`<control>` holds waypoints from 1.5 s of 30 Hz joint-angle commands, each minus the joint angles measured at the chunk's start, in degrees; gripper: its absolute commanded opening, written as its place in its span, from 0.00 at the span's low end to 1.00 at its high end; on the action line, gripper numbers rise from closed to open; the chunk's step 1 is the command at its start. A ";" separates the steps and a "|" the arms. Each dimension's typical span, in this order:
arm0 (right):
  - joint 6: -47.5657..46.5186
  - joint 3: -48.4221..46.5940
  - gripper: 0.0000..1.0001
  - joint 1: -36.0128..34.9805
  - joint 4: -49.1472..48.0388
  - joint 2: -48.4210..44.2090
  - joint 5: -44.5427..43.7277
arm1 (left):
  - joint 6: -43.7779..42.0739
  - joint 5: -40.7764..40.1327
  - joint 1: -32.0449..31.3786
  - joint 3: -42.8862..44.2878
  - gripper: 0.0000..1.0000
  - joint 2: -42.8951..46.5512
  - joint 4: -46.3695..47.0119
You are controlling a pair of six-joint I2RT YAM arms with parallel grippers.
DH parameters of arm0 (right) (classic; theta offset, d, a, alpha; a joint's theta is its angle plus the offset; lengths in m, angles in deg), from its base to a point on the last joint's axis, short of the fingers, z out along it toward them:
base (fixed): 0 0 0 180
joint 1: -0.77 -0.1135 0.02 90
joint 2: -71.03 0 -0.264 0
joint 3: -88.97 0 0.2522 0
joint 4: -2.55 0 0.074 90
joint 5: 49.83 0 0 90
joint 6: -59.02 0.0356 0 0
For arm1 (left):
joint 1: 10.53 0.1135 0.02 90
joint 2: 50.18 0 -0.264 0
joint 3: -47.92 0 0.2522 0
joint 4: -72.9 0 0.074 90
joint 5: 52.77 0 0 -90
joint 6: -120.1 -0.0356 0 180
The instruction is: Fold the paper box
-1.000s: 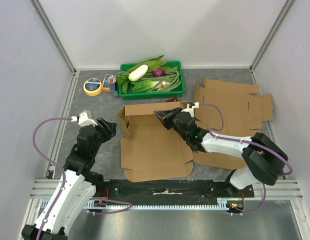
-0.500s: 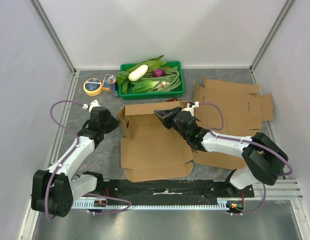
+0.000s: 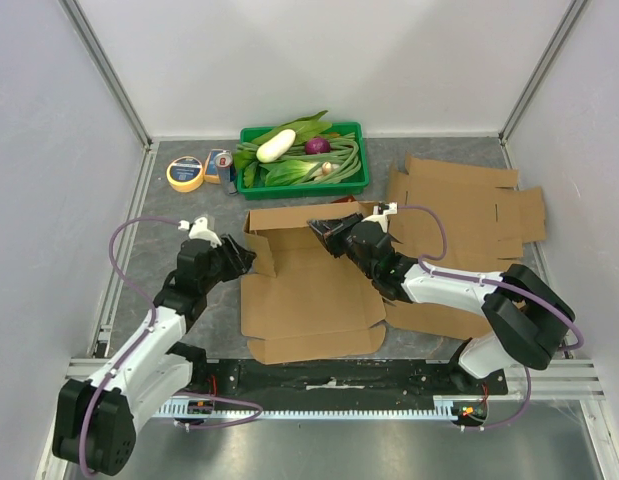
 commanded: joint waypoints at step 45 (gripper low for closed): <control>1.57 -3.99 0.04 -0.13 3.26 4.04 2.89 | -17.01 -29.77 -16.91 3.74 0.30 -19.09 29.52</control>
